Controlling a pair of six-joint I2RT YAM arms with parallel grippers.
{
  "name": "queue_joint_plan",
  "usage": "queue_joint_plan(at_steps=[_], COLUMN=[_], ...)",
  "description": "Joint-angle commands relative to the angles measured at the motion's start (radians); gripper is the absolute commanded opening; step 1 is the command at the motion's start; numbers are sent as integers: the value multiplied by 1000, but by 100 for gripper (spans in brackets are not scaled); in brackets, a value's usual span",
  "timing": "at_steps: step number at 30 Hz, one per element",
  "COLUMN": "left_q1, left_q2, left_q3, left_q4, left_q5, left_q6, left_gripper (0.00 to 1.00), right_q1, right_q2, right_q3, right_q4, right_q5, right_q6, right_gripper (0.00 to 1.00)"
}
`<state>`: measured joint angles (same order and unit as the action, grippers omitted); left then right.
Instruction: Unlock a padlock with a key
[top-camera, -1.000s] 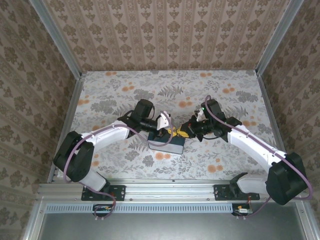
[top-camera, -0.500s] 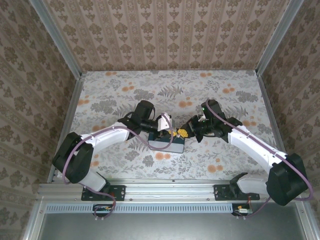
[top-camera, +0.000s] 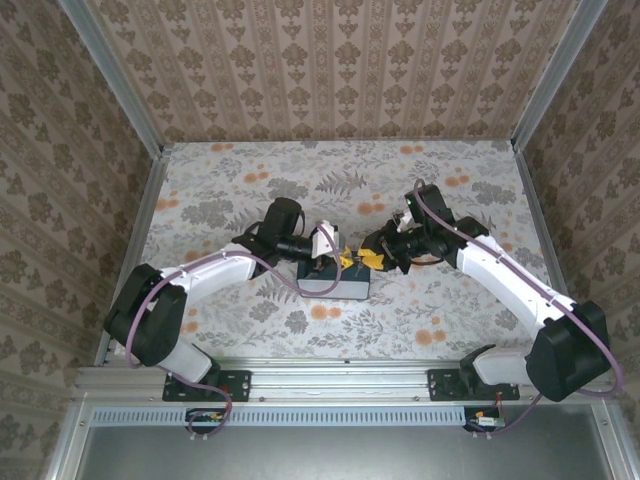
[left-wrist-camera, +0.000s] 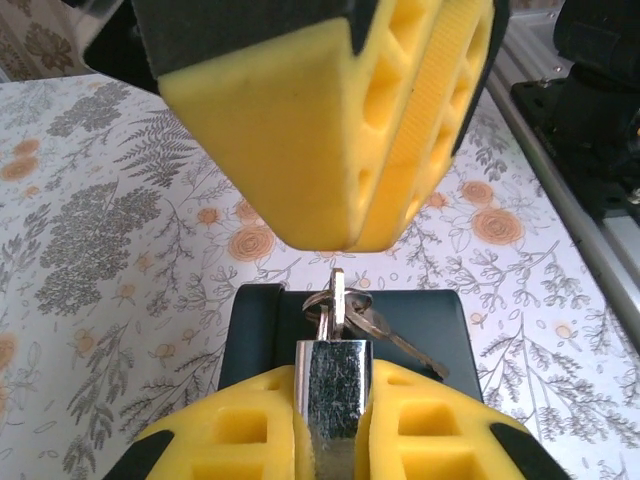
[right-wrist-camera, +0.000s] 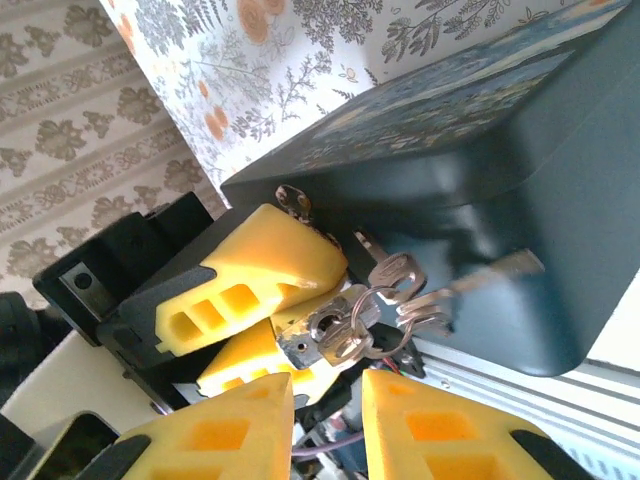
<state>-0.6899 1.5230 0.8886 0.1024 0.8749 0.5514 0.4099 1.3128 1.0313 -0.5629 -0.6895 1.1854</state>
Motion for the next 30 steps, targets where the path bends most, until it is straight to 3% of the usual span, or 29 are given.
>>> queue_joint_plan(at_steps=[1, 5, 9, 13, 17, 22, 24, 27, 30], left_q1=[7, 7, 20, 56, 102, 173, 215, 291, 296], left_q2=[-8, 1, -6, -12, -9, -8, -4, 14, -15], left_q3=[36, 53, 39, 2, 0, 21, 63, 100, 76], left_q4=[-6, -54, 8, 190, 215, 161, 82, -15, -69], left_q5=[94, 105, 124, 124, 127, 1, -82, -154, -222], left_q6=[-23, -16, -78, -211, -260, -425, -563, -755, -806], left_gripper=[18, 36, 46, 48, 48, 50, 52, 48, 49], right_q1=[-4, -8, -8, -7, -5, 58, 110, 168, 200], right_q2=[22, 32, 29, 40, 48, 69, 68, 54, 42], right_q3=[39, 47, 57, 96, 108, 126, 141, 142, 115], right_q4=[-125, -160, -143, -183, -186, -188, -182, -187, -132], right_q5=[-29, -3, -7, 7, 18, 88, 154, 294, 363], right_q6=[-194, -257, -274, -342, -384, -432, -497, -639, -748], right_gripper=[26, 26, 26, 26, 26, 32, 38, 39, 44])
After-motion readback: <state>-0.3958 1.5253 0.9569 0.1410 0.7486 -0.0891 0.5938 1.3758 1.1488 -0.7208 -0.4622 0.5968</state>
